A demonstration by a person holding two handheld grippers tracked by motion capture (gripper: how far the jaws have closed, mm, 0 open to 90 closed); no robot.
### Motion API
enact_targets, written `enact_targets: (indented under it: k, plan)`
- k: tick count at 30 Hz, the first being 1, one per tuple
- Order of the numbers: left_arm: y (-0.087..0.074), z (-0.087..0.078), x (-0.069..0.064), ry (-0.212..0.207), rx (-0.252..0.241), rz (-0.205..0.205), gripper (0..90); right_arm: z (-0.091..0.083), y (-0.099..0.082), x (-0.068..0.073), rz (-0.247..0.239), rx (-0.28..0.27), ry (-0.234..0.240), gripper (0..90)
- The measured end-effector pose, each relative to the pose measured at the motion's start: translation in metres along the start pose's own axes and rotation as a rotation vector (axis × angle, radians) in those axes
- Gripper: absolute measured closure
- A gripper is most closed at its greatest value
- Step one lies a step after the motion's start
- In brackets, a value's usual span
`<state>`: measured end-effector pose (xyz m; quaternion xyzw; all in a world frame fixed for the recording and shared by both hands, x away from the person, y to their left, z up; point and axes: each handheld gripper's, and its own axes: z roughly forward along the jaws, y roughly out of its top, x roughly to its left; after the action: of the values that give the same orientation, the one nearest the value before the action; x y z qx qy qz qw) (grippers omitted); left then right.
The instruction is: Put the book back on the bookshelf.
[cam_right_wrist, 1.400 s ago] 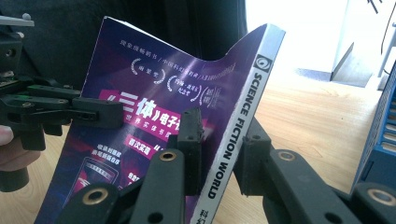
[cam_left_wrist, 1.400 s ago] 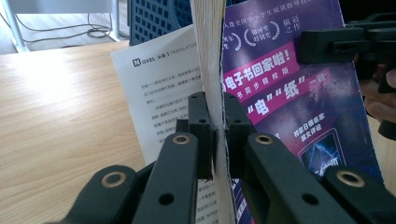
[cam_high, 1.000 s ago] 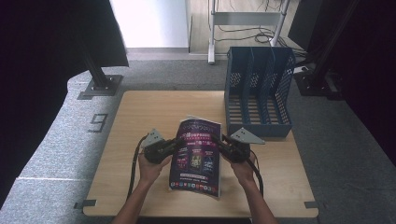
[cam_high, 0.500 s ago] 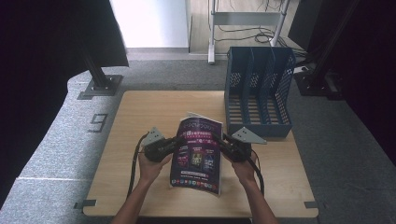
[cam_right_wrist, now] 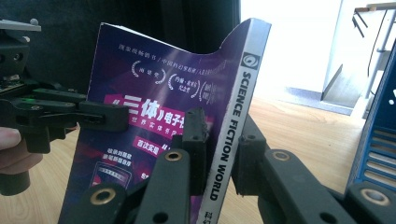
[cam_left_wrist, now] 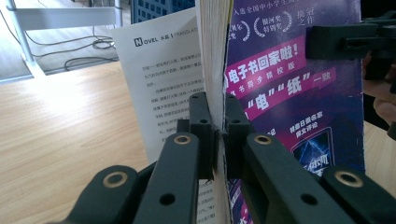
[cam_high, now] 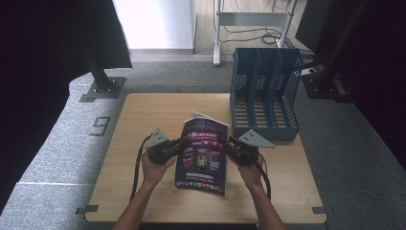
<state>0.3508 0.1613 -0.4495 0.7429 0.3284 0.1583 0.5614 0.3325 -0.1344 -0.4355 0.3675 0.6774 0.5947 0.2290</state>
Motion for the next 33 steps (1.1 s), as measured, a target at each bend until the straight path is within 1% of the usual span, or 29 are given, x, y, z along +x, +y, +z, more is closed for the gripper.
enact_targets:
  k: [13, 25, 31, 33]
  plan:
    - [0.005, -0.001, 0.000, 0.007, 0.000, 0.013, 86.1, -0.001, 0.004, 0.001, -0.013, -0.020, -0.006, 78.0]
    - [0.008, 0.000, 0.002, 0.012, 0.001, 0.017, 86.2, 0.001, 0.006, 0.002, -0.023, -0.023, -0.010, 78.2]
    - [0.013, 0.000, 0.006, 0.023, -0.006, 0.029, 86.2, 0.004, 0.011, 0.002, -0.023, -0.031, -0.006, 78.7]
    - [0.017, 0.000, 0.009, 0.031, -0.008, 0.041, 86.2, 0.006, 0.015, 0.004, -0.025, -0.036, -0.008, 78.9]
